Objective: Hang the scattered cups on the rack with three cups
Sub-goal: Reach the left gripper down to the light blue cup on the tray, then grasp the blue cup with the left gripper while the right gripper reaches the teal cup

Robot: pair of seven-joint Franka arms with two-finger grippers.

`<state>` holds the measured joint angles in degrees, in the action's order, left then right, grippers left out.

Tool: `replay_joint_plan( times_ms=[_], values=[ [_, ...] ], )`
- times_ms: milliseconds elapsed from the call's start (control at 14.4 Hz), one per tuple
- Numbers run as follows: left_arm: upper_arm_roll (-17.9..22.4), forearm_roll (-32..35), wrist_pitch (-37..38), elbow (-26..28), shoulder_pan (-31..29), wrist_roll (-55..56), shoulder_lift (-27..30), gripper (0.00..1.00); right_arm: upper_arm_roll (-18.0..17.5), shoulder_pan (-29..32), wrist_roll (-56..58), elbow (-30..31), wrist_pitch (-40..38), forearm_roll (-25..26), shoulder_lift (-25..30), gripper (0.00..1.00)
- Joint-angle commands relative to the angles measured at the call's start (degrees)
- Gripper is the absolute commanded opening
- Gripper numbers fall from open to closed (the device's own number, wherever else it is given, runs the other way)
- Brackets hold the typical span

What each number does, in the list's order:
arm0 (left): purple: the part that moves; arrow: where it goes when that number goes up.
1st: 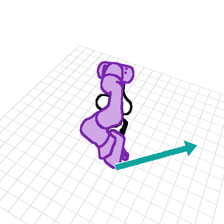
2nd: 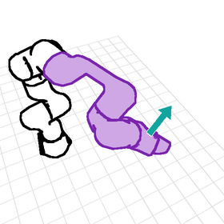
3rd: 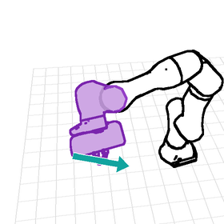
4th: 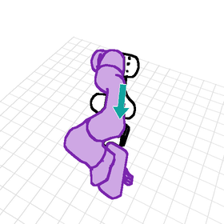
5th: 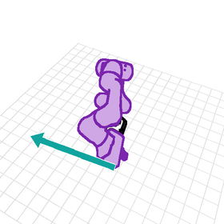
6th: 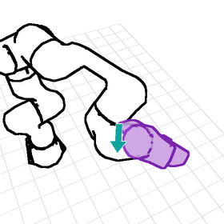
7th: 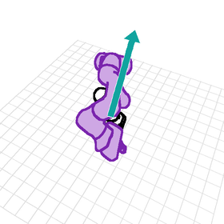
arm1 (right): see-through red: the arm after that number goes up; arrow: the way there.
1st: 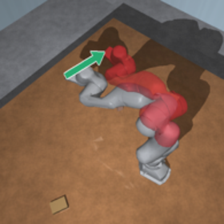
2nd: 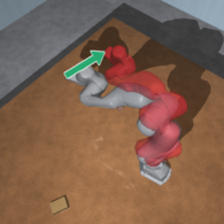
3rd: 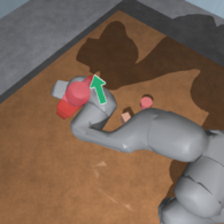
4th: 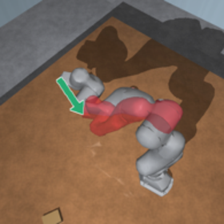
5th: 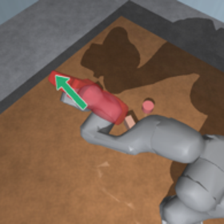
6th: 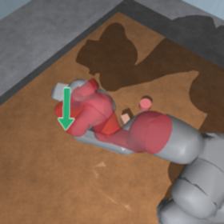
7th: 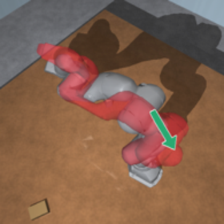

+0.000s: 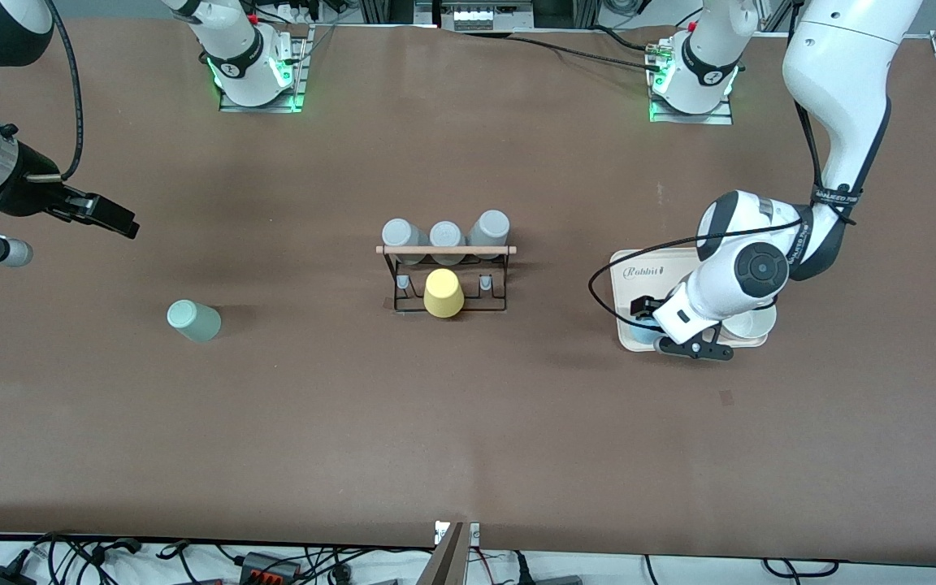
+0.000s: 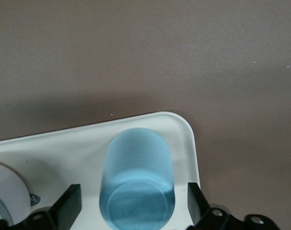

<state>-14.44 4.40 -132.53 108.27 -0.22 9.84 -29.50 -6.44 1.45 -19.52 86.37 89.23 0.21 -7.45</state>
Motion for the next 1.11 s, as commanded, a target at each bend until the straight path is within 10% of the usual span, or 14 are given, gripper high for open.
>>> replay_joint_plan(
  times_ms=[0, 209, 557, 1044],
  values=[
    [-0.1, 1.3, -0.7, 0.8, 0.2, 1.2, 0.5, 0.54, -0.2, 0.5, 2.3, -0.3, 0.1, 0.0, -2.7, 1.00],
    [-0.1, 1.4, -0.7, 0.7, 0.3, 0.1, 0.7, 0.01, -0.2, 0.4, 10.3, 0.0, 1.4, 5.6, -7.3, 1.00],
    [-1.4, 1.3, 1.8, -2.0, 0.2, -0.6, 2.7, 0.00, 0.1, 2.1, 15.1, 8.5, 17.1, 5.6, -10.7, 1.00],
    [-8.2, -5.5, 24.2, -24.8, 5.1, 11.2, 2.8, 0.00, 0.3, 4.3, 21.8, 16.0, 33.5, 5.9, -17.0, 1.00]
  ],
)
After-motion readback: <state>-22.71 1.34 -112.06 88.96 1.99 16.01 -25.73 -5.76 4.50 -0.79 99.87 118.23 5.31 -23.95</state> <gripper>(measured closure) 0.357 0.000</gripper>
